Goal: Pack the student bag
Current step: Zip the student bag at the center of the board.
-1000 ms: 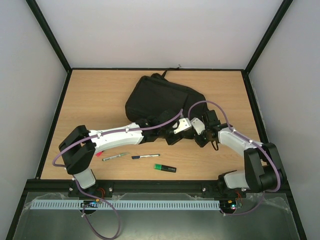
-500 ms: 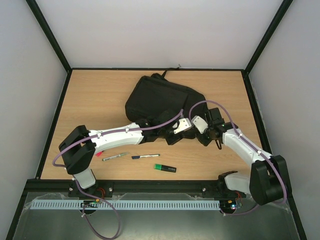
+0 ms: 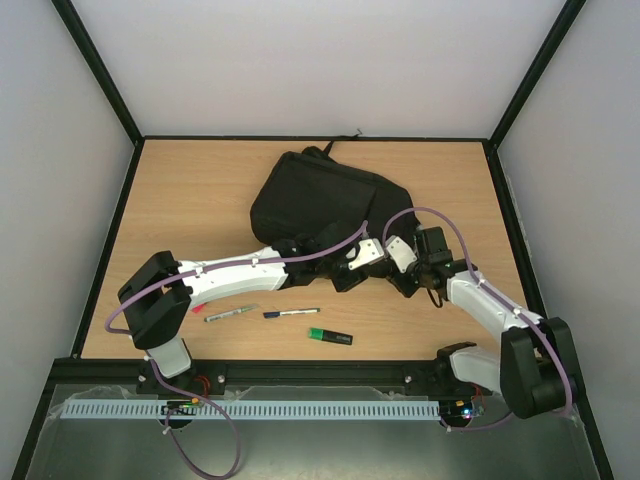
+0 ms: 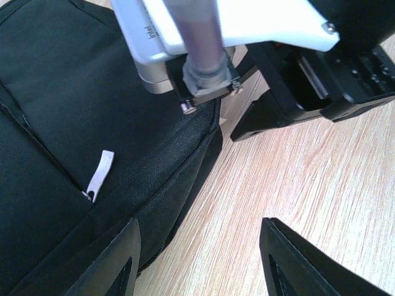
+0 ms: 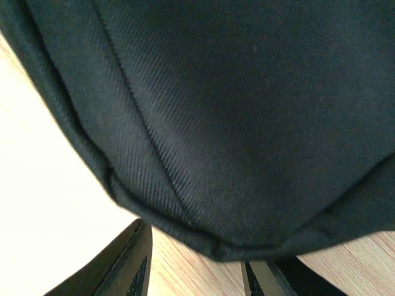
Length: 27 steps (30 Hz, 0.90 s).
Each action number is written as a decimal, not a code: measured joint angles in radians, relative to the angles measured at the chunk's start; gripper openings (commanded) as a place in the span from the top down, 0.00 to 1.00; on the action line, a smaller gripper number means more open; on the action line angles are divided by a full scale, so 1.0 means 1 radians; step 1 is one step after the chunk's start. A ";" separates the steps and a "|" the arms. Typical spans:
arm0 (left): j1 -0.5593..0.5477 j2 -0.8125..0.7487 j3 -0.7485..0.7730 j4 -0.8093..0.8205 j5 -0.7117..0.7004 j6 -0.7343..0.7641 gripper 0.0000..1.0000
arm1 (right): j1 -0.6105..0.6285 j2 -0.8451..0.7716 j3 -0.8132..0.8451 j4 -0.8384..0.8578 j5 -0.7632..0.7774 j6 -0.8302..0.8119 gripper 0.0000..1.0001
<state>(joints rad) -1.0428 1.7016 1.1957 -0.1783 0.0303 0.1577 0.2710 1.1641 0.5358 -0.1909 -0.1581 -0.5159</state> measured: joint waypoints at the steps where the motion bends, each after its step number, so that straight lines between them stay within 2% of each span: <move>1: 0.000 0.000 0.000 0.000 0.000 0.000 0.44 | -0.002 0.011 -0.001 0.015 -0.006 0.000 0.63; 9: 0.000 0.000 0.000 0.000 0.000 0.007 0.44 | -0.016 0.087 -0.029 0.097 -0.040 0.000 0.74; 15: -0.001 0.000 0.000 0.000 0.000 0.011 0.44 | -0.027 0.102 -0.031 0.138 -0.039 0.005 0.98; 22: -0.006 0.000 -0.013 0.022 -0.001 0.015 0.45 | -0.051 0.092 -0.029 0.122 -0.037 -0.013 0.99; 27: -0.064 0.000 -0.112 0.106 -0.030 0.089 0.43 | -0.061 0.003 0.001 -0.015 -0.036 -0.093 0.99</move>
<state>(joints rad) -1.1072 1.7012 1.0836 -0.0727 0.0006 0.2470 0.2096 1.1667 0.5369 -0.2058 -0.1944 -0.6090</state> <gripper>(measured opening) 0.564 0.019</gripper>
